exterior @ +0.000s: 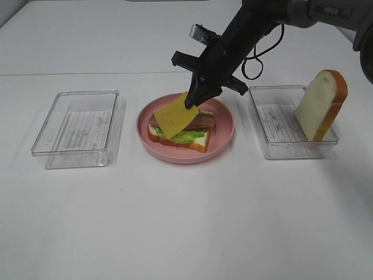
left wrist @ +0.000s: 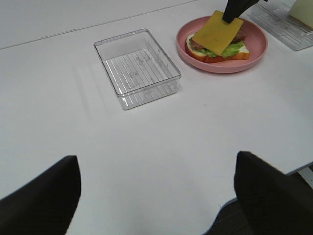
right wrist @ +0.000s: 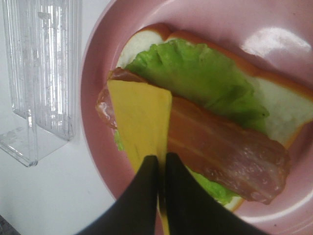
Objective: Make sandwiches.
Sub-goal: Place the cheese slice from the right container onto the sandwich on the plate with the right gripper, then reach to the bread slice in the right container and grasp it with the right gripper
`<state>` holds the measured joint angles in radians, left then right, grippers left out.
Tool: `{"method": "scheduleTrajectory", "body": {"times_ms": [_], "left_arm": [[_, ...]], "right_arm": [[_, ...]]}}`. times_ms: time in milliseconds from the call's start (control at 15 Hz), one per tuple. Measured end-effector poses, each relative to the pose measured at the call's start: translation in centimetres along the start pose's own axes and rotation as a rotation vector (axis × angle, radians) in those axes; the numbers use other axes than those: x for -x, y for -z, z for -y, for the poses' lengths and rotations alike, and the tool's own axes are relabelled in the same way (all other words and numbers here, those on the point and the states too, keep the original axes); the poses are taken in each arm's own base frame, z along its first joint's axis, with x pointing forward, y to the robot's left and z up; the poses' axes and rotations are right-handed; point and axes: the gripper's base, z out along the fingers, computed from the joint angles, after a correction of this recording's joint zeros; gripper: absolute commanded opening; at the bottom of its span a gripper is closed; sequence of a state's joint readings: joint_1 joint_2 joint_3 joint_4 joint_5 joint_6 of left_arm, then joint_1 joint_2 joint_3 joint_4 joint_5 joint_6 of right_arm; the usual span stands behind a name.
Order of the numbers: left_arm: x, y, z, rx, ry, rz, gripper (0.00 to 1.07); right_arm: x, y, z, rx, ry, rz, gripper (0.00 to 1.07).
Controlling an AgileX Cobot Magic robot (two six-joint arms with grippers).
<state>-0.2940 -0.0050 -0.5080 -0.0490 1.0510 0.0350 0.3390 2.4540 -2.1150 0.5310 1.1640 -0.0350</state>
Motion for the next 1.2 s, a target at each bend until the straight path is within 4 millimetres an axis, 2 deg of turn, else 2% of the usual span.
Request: {"method": "scheduleTrajectory", "body": {"times_ms": [200,267,400,533,800,867,933,1000,1200], "left_arm": [[0.0,0.0,0.0,0.0,0.0,0.0,0.81],[0.0,0.0,0.0,0.0,0.0,0.0,0.81],[0.0,0.0,0.0,0.0,0.0,0.0,0.81],[0.0,0.0,0.0,0.0,0.0,0.0,0.81],[0.0,0.0,0.0,0.0,0.0,0.0,0.81],[0.0,0.0,0.0,0.0,0.0,0.0,0.81],[0.0,0.0,0.0,0.0,0.0,0.0,0.81],[0.0,0.0,0.0,0.0,0.0,0.0,0.81],[0.0,0.0,0.0,0.0,0.0,0.0,0.81]], "right_arm": [[0.0,0.0,0.1,-0.008,0.001,0.0,0.7],[0.0,0.0,0.1,-0.008,0.001,0.0,0.77],[0.0,0.3,0.0,-0.017,0.008,0.005,0.78],[-0.1,1.8,-0.4,-0.062,0.039,0.035,0.78],[-0.9,7.2,-1.6,-0.221,0.111,0.124,0.77],[-1.4,9.3,-1.7,-0.323,0.125,0.146,0.77],[-1.5,9.9,-1.6,-0.36,0.127,0.157,0.77],[-1.7,11.6,-1.3,-0.419,0.114,0.192,0.77],[-1.9,14.7,0.6,-0.45,0.058,0.249,0.77]]}}
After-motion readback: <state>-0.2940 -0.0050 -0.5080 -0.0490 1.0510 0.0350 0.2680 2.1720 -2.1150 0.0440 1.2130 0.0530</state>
